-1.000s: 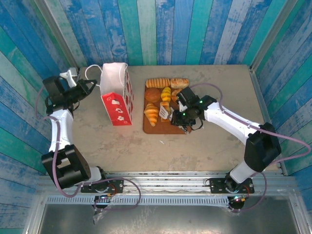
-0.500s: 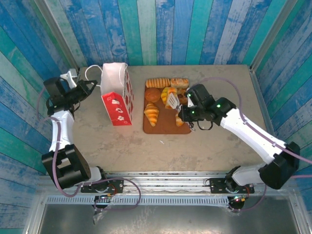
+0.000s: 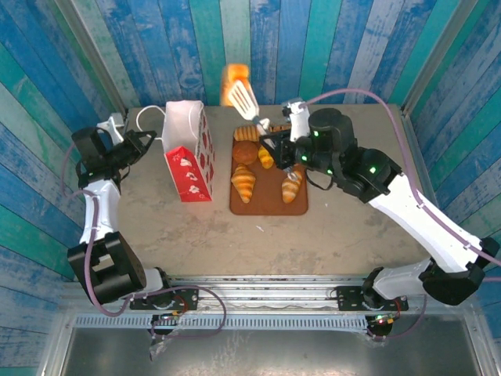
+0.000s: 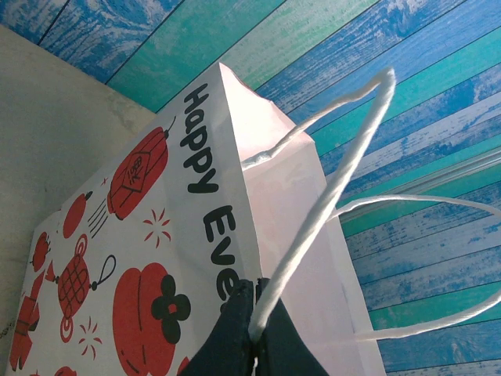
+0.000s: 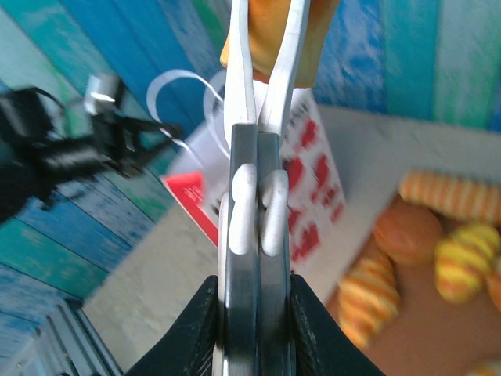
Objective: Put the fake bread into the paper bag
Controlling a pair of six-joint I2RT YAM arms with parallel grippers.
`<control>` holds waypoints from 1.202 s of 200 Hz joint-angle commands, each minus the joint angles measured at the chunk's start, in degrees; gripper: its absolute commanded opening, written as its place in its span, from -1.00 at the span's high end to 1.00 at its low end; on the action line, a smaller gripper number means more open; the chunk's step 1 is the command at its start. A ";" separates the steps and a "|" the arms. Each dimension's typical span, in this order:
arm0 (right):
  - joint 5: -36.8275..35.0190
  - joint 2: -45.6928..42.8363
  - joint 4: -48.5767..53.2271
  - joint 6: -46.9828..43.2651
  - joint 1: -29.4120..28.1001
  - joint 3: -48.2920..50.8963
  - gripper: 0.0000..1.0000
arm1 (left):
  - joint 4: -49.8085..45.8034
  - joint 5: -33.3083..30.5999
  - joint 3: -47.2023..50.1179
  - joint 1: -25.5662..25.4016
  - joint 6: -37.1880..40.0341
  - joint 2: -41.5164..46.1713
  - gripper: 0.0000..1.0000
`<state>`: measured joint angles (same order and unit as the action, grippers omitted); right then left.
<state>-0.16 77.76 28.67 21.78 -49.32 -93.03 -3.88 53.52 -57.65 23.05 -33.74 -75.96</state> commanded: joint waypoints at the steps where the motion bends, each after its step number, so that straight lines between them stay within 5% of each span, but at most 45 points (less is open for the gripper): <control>1: 0.53 4.30 -10.08 -4.43 -2.67 -4.84 0.78 | 0.65 -0.72 0.88 0.15 -0.76 3.70 1.00; 106: -1.64 26.70 -5.78 -3.42 -9.29 -23.33 0.79 | 0.45 -2.85 1.00 0.11 -1.51 5.74 1.00; 240: -4.53 32.93 5.12 2.72 -8.28 -26.73 0.79 | 0.83 -2.72 1.49 0.14 -1.98 5.57 1.00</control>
<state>-3.29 109.60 33.32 23.18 -57.93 -116.31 -3.62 50.87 -56.71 23.05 -35.97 -73.21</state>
